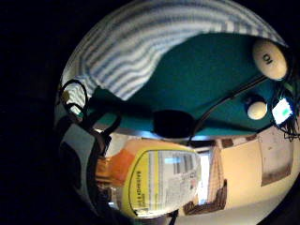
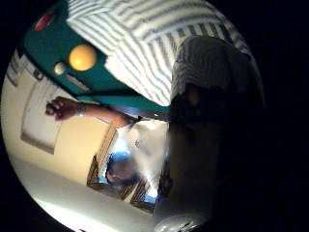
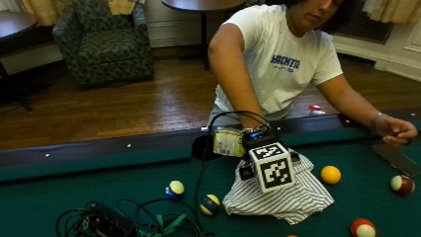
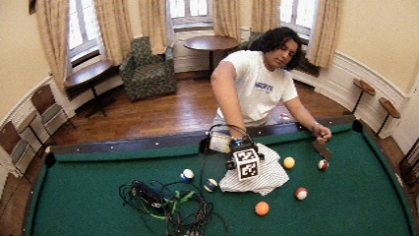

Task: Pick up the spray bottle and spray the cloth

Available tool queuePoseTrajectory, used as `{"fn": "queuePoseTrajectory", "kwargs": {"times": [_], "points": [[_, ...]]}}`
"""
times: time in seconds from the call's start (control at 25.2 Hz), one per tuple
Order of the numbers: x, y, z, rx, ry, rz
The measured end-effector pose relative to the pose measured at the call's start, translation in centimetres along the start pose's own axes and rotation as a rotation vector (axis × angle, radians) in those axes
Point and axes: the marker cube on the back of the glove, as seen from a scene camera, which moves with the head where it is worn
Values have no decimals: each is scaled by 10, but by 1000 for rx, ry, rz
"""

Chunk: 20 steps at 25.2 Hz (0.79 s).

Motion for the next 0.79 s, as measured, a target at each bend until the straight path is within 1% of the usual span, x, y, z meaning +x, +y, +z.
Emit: {"fn": "queuePoseTrajectory", "kwargs": {"times": [0.2, 0.44, 0.59, 0.79], "points": [[-37, 31, -47, 160, -63, -189], [-64, 79, -95, 347, -190, -417], [-69, 116, -114, 474, -311, -624], [-64, 145, -124, 613, -483, -858]]}}
